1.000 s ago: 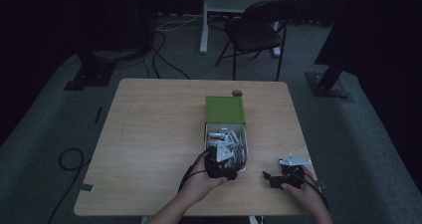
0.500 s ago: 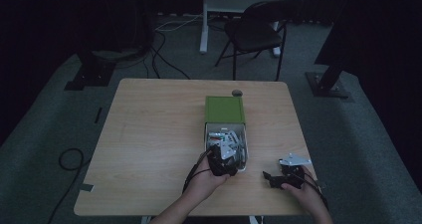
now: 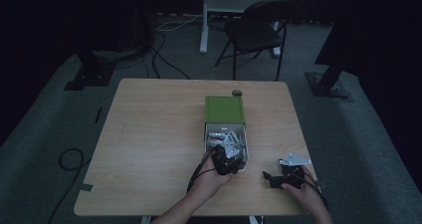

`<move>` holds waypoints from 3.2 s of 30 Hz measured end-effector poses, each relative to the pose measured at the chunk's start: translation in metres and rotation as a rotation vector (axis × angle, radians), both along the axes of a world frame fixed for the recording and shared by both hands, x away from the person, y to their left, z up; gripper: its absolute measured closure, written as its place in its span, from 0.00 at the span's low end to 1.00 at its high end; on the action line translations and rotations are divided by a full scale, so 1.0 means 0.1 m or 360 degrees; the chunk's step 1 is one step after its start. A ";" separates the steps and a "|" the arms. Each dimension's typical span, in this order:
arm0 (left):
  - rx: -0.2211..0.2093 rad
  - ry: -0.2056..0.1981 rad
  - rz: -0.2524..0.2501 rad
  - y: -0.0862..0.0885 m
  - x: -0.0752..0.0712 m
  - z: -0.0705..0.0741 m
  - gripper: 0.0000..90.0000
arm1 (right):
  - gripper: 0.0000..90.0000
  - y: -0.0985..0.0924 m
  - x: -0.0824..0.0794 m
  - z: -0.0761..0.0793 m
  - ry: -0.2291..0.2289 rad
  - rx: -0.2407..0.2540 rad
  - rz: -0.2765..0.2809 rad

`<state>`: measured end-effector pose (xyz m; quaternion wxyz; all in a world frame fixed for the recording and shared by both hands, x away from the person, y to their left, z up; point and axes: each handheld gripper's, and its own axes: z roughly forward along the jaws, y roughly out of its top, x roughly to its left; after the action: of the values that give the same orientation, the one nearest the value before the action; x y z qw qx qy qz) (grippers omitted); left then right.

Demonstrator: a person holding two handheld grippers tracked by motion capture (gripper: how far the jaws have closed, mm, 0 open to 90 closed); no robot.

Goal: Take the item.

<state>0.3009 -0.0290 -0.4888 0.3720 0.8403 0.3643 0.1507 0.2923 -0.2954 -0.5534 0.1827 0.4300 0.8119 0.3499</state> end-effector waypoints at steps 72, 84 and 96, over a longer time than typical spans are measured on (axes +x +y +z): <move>-0.0271 -0.0190 0.0026 0.56 -0.19 0.68 0.94 | 0.15 0.00 0.00 0.00 0.0000 0.0001 0.0002; -0.0306 -0.0221 0.0044 0.80 -0.21 0.80 0.94 | 0.15 0.00 0.00 0.00 0.0000 0.0003 0.0000; -0.0354 -0.0274 0.0111 1.19 -0.25 0.82 0.94 | 0.15 0.00 0.00 0.00 0.0000 0.0003 0.0001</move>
<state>0.2754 0.0900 -0.4069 0.4871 0.7649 0.3744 0.1937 0.2921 -0.2955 -0.5533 0.1824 0.4298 0.8118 0.3507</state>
